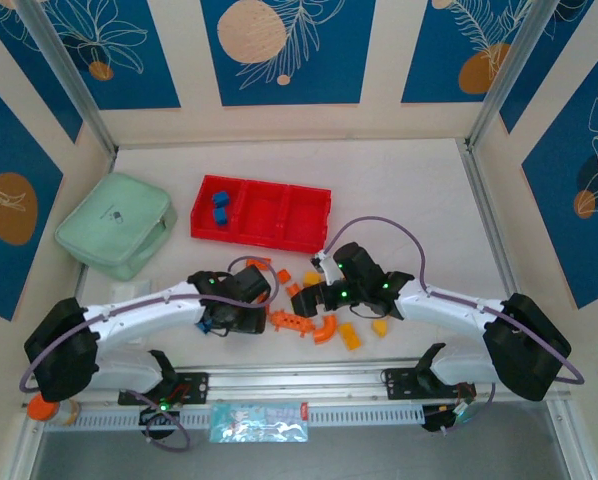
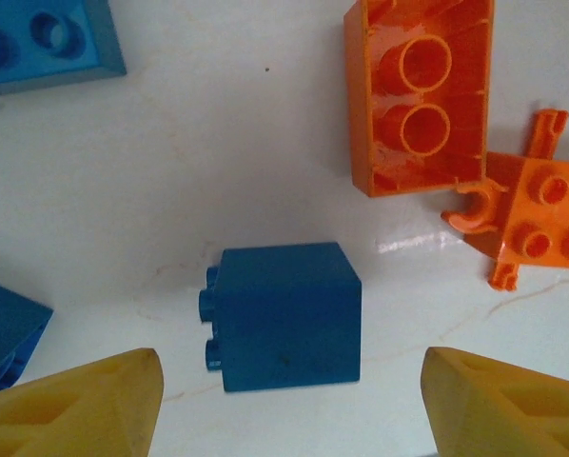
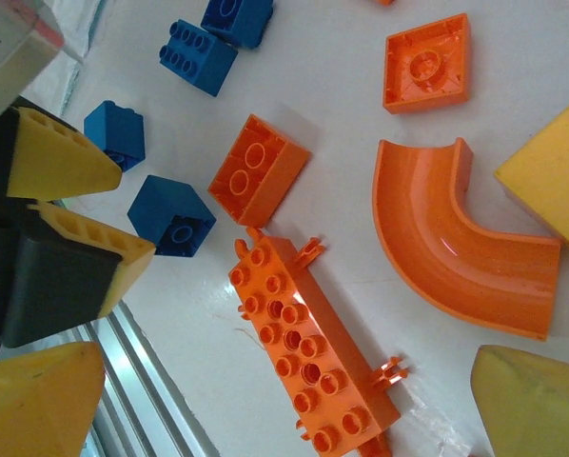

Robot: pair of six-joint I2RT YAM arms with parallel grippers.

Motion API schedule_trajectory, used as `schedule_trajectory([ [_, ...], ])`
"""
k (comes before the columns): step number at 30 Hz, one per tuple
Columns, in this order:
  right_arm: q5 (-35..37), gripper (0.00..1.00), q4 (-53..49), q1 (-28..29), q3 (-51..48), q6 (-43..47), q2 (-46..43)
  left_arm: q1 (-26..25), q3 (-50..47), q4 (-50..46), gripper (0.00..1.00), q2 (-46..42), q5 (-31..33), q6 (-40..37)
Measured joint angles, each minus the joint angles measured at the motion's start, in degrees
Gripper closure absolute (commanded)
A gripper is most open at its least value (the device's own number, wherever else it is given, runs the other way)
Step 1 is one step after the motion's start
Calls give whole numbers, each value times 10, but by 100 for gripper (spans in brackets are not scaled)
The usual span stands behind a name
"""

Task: Sort the legos into containers by color
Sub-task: Pick up the lego from the middle-left of the table.

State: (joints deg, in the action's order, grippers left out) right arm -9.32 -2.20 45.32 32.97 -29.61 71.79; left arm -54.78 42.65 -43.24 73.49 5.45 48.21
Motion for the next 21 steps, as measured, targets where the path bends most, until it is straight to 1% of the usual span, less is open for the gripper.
schedule_trajectory([
  [4,2,1,0,0,0,0,0,0,-5,22,28,27,1,0],
  [10,3,1,0,-3,0,0,-4,0,-12,41,34,45,7,5],
  [17,3,1,0,-7,0,0,-4,0,-15,47,49,54,13,13],
  [21,3,1,-4,-8,3,0,-4,-1,-19,49,54,49,20,13],
])
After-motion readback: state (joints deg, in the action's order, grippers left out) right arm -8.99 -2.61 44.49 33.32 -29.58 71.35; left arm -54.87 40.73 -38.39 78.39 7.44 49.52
